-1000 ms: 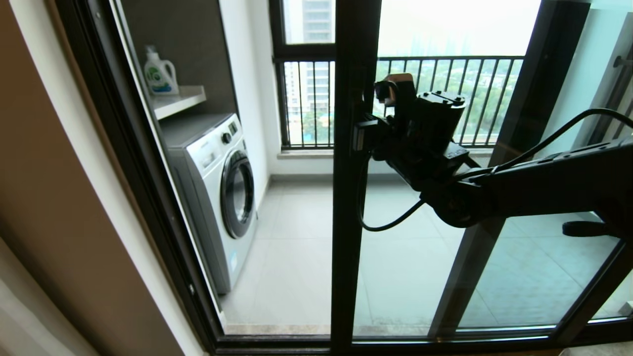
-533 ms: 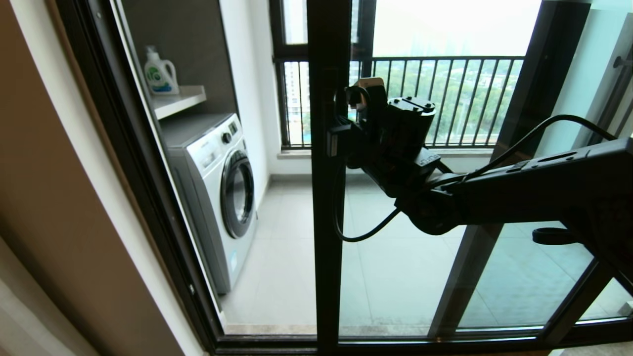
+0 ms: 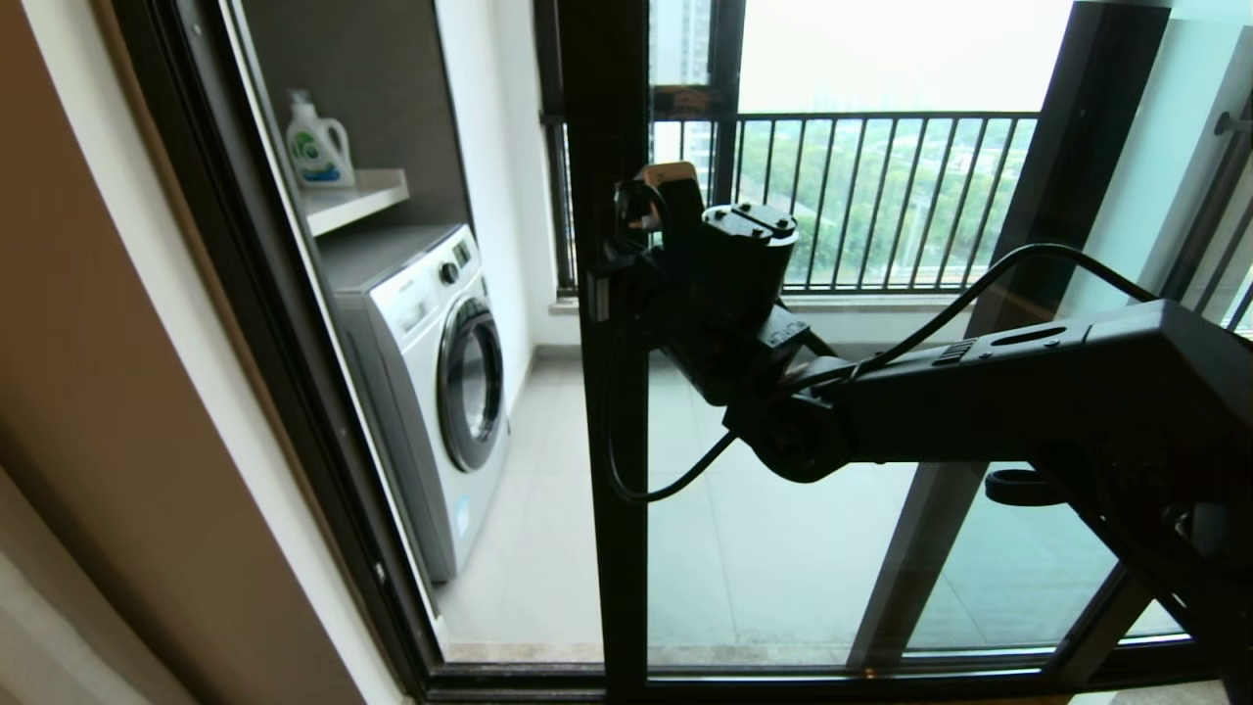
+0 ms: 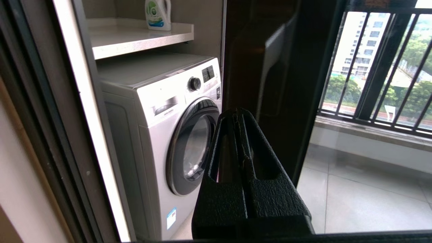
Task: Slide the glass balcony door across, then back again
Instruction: Close the slid door
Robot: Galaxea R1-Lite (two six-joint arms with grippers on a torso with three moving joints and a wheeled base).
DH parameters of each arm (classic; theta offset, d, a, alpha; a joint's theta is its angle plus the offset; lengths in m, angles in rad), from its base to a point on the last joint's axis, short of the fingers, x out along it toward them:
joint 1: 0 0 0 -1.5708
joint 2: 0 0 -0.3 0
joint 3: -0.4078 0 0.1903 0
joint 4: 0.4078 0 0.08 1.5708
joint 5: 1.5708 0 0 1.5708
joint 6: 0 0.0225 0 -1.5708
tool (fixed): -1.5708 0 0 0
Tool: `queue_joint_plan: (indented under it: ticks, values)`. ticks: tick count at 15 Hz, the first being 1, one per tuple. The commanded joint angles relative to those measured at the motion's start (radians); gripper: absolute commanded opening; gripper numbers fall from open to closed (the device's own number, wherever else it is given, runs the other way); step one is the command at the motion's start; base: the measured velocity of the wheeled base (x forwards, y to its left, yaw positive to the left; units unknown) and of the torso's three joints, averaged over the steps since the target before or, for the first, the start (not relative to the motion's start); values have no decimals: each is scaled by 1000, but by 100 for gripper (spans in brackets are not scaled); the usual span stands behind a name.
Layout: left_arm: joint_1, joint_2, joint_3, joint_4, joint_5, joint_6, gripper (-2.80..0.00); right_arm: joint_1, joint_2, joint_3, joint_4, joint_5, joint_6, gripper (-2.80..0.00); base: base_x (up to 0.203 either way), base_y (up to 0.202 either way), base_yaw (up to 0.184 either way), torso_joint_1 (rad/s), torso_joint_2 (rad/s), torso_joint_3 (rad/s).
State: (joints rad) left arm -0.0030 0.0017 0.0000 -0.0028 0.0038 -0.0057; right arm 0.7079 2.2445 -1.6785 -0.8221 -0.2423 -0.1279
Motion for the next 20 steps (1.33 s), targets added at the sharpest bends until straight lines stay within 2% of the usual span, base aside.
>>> queue_joint_plan:
  ticks: [1,6,8,12,15,20]
  values:
    - [0,0,0,0,1,0,-280,12,16,-2,-6,-6,-1,-280,0,0,0,0,0,0]
    - [0,0,0,0,1,0,-280,39,26,-6,-11,-15,-1,-280,0,0,0,0,0,0]
    - [0,0,0,0,1,0,-280,34,21,-3,-18,-55,-1,-280,0,0,0,0,0,0]
    - [0,0,0,0,1,0,-280,34,-96,90,-36,-73,-1,-280,0,0,0,0,0,0]
    - [0,0,0,0,1,0,-280,38,-300,258,-36,-72,1,-280,0,0,0,0,0,0]
    - [0,1,0,0,1,0,-280,51,-813,718,10,-91,1,-280,0,0,0,0,0,0]
